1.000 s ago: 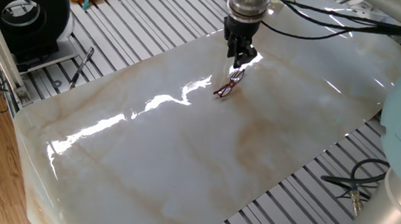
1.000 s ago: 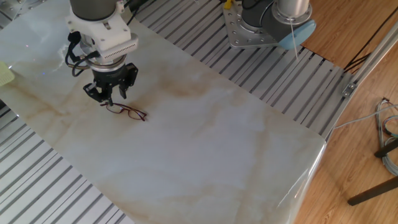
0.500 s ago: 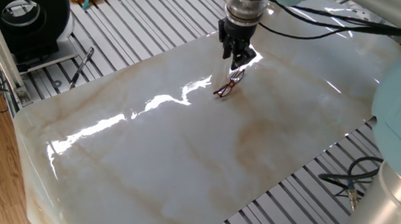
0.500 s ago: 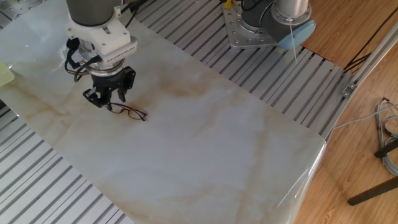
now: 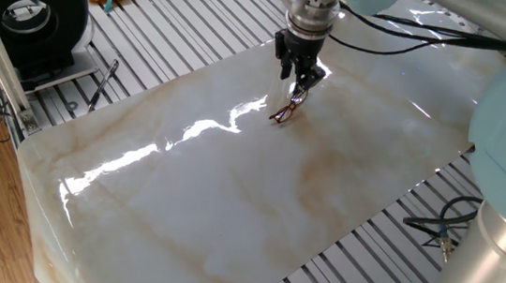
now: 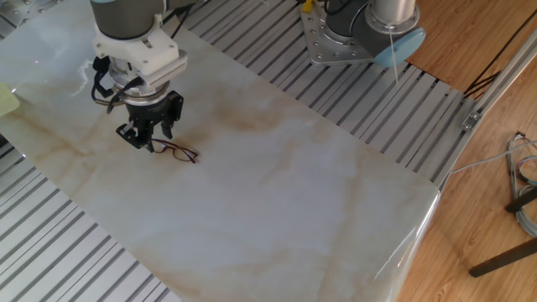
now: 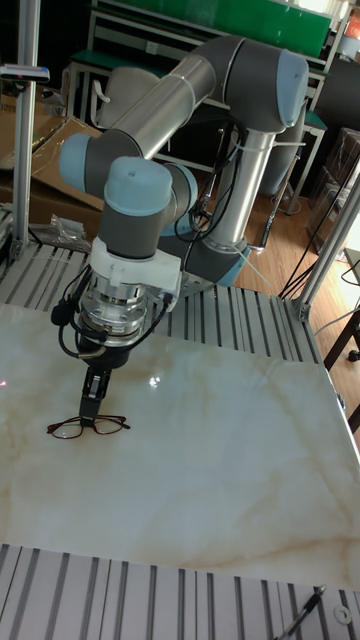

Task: Unfold the leg of the glasses (with one hand)

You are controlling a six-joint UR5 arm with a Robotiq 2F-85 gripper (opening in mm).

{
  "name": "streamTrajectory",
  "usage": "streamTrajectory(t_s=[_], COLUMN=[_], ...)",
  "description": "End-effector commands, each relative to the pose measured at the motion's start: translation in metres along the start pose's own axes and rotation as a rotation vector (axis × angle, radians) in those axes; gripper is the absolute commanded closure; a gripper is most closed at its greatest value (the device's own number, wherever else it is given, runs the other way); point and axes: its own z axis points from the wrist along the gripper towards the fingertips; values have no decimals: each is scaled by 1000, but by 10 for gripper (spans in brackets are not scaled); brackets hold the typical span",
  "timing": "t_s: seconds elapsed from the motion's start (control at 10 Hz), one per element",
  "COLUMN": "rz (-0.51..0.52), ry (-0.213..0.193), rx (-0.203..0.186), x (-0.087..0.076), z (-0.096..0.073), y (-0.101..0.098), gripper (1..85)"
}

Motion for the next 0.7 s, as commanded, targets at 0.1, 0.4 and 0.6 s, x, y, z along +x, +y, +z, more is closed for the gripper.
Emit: streamTrajectory(t_s=[0.1,0.4,0.6], rz=[-5,-36,-31], ry=[-23,-13,-5], rx=[9,25,22], x=[5,7,12], z=[2,3,-4], y=[6,2,3], gripper=[403,403,407])
